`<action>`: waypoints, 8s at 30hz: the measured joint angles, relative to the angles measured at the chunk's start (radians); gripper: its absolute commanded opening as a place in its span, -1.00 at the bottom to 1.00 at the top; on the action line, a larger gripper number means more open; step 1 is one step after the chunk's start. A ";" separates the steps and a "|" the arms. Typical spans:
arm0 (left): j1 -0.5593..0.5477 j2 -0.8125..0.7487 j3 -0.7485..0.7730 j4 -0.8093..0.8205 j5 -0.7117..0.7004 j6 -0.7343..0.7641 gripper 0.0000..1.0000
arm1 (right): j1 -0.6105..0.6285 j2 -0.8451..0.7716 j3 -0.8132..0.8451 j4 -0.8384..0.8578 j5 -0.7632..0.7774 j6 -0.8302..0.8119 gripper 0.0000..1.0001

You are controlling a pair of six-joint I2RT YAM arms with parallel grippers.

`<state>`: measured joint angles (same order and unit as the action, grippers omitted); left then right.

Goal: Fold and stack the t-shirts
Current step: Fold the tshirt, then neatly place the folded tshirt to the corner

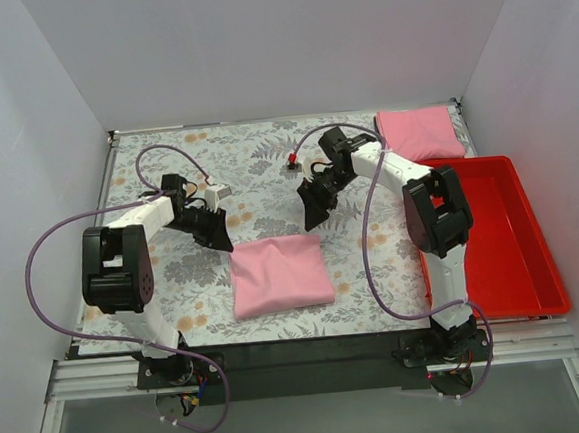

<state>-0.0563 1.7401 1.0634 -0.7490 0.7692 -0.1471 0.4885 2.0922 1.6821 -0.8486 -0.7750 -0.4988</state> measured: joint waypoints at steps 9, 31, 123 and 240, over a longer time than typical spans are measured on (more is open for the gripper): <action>0.000 0.009 0.004 0.012 -0.033 0.000 -0.95 | 0.007 -0.003 -0.050 -0.047 0.010 -0.084 0.12; 0.000 0.040 0.014 0.039 -0.060 -0.008 -0.94 | 0.039 0.051 -0.023 -0.048 0.021 -0.134 -0.97; -0.400 -0.483 -0.336 0.510 -0.109 -0.357 0.00 | -0.051 -0.296 -0.565 0.708 -0.117 0.772 -0.27; -0.488 -0.442 -0.255 0.426 -0.372 -0.340 0.72 | -0.301 0.050 0.149 0.533 0.578 0.280 -0.97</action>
<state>-0.5442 1.2984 0.8082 -0.3225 0.3969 -0.4873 0.1871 2.1418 1.8313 -0.3157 -0.1974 -0.2184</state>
